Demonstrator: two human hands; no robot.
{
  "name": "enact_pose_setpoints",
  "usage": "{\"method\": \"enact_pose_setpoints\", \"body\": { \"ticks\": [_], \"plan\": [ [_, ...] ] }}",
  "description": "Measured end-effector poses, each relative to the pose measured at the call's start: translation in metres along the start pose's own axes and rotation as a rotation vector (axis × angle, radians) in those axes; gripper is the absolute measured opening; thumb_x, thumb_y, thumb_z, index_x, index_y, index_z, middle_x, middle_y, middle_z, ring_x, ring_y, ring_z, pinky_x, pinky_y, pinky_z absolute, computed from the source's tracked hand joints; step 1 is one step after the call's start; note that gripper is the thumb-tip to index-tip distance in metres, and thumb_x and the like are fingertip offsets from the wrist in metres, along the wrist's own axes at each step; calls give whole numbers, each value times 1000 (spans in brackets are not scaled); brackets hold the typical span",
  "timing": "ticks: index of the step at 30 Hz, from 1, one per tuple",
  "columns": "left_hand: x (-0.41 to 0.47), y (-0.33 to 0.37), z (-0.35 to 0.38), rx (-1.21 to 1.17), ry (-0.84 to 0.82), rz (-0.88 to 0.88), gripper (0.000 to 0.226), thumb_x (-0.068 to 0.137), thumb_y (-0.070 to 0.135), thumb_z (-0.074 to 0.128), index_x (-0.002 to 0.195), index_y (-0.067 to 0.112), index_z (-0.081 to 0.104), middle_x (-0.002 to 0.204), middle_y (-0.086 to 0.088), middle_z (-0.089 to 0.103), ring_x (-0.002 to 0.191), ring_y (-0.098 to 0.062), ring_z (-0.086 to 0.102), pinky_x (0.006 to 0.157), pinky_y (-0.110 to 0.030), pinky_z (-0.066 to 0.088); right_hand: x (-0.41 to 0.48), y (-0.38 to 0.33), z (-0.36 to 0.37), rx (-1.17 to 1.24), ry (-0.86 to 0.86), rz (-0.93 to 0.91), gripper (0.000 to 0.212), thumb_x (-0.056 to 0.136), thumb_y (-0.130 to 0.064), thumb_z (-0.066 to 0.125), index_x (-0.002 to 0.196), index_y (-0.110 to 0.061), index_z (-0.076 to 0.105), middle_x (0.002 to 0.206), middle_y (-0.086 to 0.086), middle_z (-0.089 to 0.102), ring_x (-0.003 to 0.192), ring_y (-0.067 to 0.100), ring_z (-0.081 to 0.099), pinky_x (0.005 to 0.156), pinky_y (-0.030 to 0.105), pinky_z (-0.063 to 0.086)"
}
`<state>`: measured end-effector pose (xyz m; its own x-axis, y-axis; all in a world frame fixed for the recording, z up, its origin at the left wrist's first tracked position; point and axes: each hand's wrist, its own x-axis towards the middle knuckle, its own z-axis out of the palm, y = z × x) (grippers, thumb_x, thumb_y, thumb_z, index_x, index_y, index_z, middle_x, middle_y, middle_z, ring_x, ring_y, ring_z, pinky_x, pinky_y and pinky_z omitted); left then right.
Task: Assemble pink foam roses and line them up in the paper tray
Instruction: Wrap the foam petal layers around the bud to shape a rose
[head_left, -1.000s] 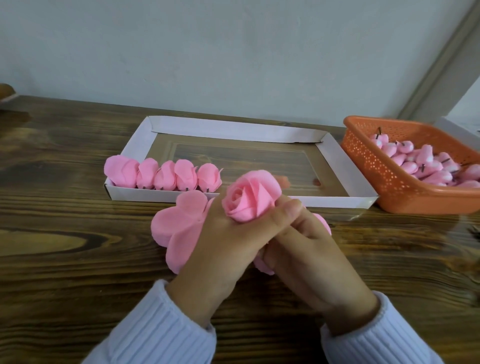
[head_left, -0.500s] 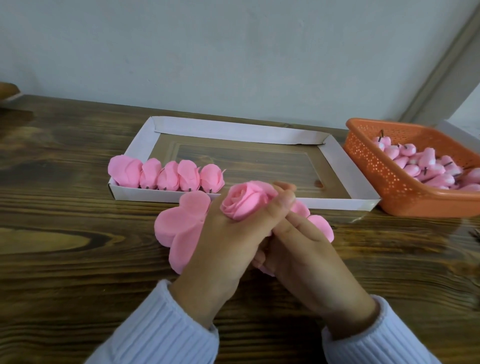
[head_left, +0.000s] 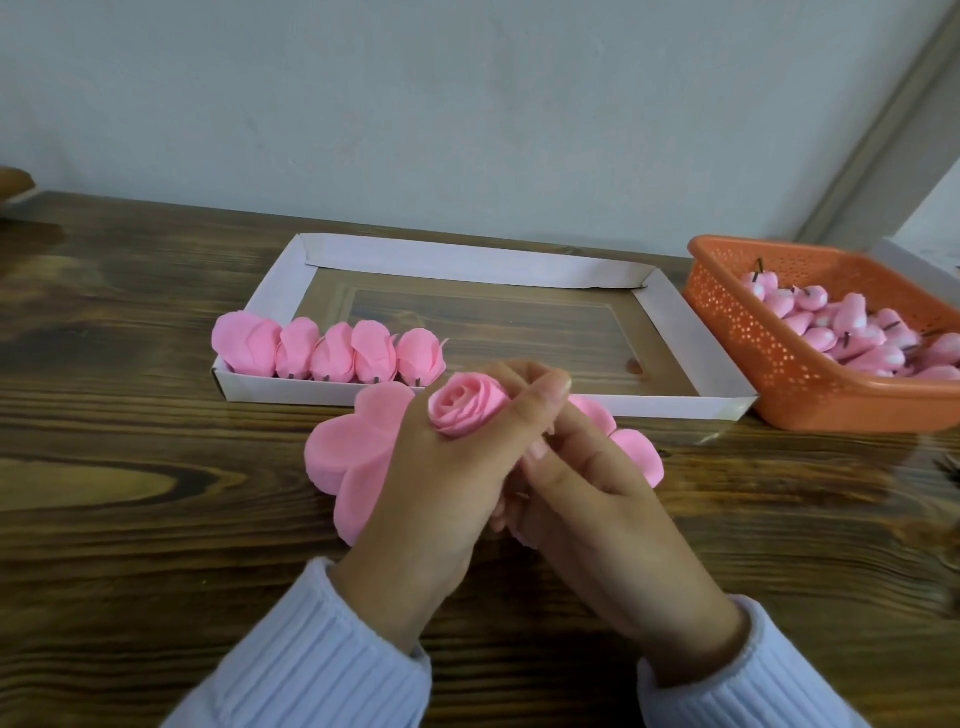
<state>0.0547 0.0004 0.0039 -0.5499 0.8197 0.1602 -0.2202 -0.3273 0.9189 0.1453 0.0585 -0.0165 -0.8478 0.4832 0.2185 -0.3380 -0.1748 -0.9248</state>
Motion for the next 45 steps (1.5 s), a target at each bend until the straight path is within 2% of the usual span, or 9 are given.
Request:
{"method": "enact_pose_setpoints", "body": {
  "ticks": [3, 8, 12, 18, 23, 27, 31, 37, 45],
  "plan": [
    [0, 0, -2, 18, -35, -1, 29, 57, 45, 72, 67, 18, 68, 71, -2, 67, 45, -27, 51, 36, -19, 37, 0, 0, 0, -84, 10, 3, 34, 90, -22, 59, 124, -21, 58, 72, -2, 58, 59, 10, 48, 55, 23, 42],
    [-1, 0, 0, -12, -75, -95, 30, 58, 46, 74, 76, 21, 72, 61, -18, 59, 30, -20, 42, 38, -23, 43, -1, 0, 1, 38, 14, 86, 28, 94, -27, 44, 86, -26, 70, 61, -2, 55, 50, 10, 46, 48, 20, 37],
    [1, 0, -1, 26, -22, -70, 23, 66, 38, 73, 74, 16, 70, 49, -11, 53, 26, -12, 36, 32, -16, 34, 0, -3, 1, 95, -21, 55, 29, 87, -25, 57, 115, -23, 64, 70, 1, 58, 59, 9, 52, 54, 19, 44],
    [-3, 0, 1, 10, -60, -62, 35, 55, 54, 66, 76, 28, 76, 53, 0, 64, 28, -7, 39, 32, -14, 32, 1, -3, 1, 125, -9, 108, 23, 88, -33, 51, 89, -20, 71, 65, 0, 58, 56, 11, 49, 53, 21, 38],
    [1, -2, 0, -5, 35, -28, 30, 58, 46, 75, 68, 18, 71, 63, -11, 65, 31, -13, 40, 32, -14, 31, 1, -4, 0, 167, -17, 129, 25, 89, -23, 52, 111, -19, 65, 70, 5, 61, 62, 13, 59, 58, 23, 49],
    [0, -2, 0, 23, 36, -35, 38, 55, 56, 68, 63, 19, 68, 74, -25, 64, 49, -29, 48, 36, -18, 35, 0, -8, 0, 62, -13, 96, 28, 89, -9, 51, 115, -14, 54, 71, -5, 63, 61, 7, 56, 59, 19, 47],
    [2, 0, -4, -61, -24, -45, 32, 65, 51, 69, 53, 23, 60, 73, -1, 69, 46, -25, 49, 36, -19, 38, -1, -8, 2, -123, 36, 44, 16, 88, -7, 54, 104, -4, 54, 64, -4, 61, 53, 4, 55, 52, 14, 44],
    [8, -3, -4, -241, -15, 8, 26, 78, 37, 64, 57, 23, 59, 56, 5, 52, 52, -12, 53, 49, -27, 39, -4, -7, 0, -751, 132, -122, 19, 92, -24, 52, 75, -29, 53, 52, -5, 57, 41, 4, 50, 48, 12, 37],
    [10, -3, -6, -431, -28, -63, 12, 72, 26, 72, 62, 23, 65, 52, 4, 51, 46, -9, 53, 40, -20, 44, -3, -8, -4, -853, 155, -184, 20, 91, -24, 57, 74, -13, 60, 52, 1, 58, 43, 9, 53, 49, 22, 44]
  ]
}}
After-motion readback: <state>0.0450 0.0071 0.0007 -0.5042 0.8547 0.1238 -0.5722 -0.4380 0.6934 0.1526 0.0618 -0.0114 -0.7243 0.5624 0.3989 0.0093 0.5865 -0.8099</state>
